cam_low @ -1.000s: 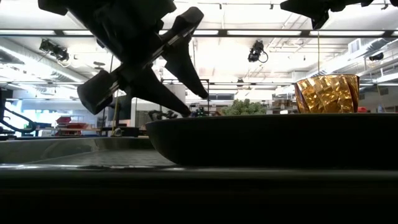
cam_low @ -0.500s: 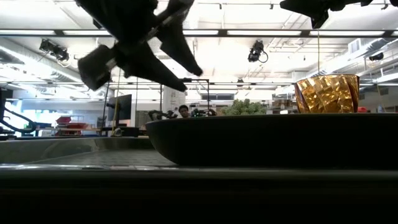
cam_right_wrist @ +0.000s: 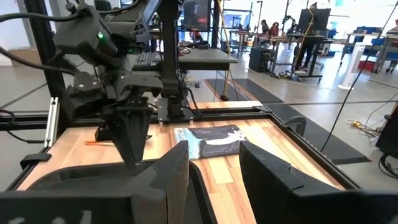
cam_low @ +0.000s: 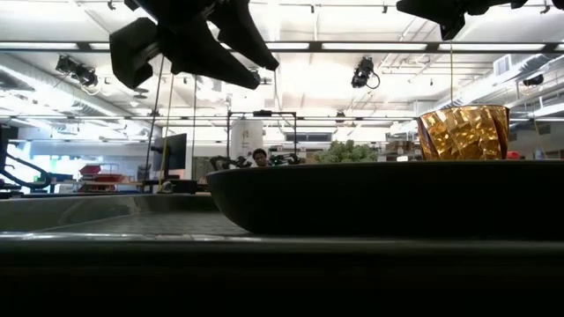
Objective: Pick and place plate/cup/fork/spoon on tray
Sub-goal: Put the orange spoon on the black tray
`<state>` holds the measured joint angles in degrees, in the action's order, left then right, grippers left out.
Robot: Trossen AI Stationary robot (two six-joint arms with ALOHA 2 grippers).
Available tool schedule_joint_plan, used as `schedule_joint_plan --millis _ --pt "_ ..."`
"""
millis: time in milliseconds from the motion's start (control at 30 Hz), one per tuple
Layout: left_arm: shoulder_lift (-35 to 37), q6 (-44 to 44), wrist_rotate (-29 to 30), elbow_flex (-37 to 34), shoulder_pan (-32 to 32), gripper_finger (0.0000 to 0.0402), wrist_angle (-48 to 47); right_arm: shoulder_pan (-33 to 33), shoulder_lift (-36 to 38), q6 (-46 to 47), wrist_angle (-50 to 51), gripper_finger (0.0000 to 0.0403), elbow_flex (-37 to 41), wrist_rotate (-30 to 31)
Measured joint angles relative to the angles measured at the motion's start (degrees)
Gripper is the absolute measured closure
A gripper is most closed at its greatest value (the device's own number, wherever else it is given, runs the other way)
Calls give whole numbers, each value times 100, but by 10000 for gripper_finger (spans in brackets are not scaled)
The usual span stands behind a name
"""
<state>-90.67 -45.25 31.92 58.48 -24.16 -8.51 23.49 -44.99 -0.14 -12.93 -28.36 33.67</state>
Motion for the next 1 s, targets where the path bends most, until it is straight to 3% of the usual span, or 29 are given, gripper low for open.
schedule_joint_plan --millis 633,900,1000 --pt "439 473 367 -4 -109 270 -953 0 0 -4 -39 254 0 -34" --pt "798 1170 358 -2 -120 283 -1323 0 0 -3 -50 254 0 -35" --pt "870 1892 198 -2 -120 283 -1552 0 0 -2 -50 254 0 -33"
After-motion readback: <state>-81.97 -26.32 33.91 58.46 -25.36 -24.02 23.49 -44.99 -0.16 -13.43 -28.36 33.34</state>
